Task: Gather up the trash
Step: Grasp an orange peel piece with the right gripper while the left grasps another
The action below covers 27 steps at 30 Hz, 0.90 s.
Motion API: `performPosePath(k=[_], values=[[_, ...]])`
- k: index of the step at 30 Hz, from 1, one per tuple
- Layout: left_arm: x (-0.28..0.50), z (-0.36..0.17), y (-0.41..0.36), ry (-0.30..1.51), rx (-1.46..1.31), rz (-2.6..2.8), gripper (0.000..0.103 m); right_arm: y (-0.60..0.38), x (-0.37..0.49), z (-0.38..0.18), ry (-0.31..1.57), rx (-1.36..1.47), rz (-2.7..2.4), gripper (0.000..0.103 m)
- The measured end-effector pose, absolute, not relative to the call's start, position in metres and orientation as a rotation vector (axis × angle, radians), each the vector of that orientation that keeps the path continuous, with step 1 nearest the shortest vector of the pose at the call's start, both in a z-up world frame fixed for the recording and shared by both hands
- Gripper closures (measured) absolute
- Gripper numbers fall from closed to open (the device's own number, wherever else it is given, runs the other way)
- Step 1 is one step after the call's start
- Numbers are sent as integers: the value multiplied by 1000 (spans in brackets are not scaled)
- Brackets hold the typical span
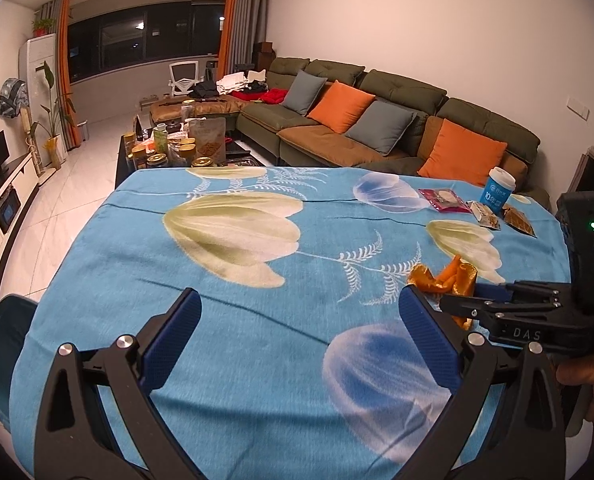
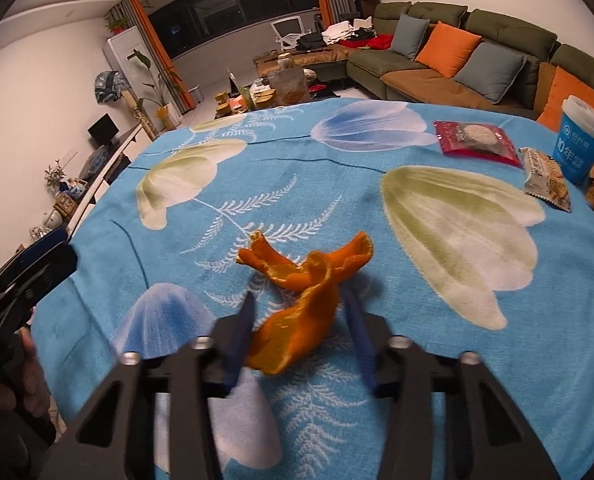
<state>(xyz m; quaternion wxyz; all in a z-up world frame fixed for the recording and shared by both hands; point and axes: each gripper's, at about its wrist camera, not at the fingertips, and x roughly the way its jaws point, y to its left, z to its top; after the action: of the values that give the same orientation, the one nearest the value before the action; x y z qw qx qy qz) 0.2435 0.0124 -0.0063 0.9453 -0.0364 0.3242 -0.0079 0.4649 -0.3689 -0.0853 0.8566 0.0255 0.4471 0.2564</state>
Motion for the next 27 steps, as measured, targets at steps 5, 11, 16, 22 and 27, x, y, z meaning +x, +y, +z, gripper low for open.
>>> performPosePath(k=[5, 11, 16, 22, 27], values=[[262, -9, -3, 674, -54, -49, 6, -378, 462, -85, 926, 97, 555, 81], [289, -19, -35, 727, -30, -121, 6, -399, 459, -81, 901, 149, 541, 86], [307, -30, -61, 787, -18, -166, 6, -426, 455, -76, 869, 202, 506, 86], [330, -46, -86, 836, 20, -196, 6, -451, 452, -72, 840, 249, 478, 86], [344, -58, -105, 882, 36, -231, 6, -464, 450, -71, 824, 273, 472, 86]])
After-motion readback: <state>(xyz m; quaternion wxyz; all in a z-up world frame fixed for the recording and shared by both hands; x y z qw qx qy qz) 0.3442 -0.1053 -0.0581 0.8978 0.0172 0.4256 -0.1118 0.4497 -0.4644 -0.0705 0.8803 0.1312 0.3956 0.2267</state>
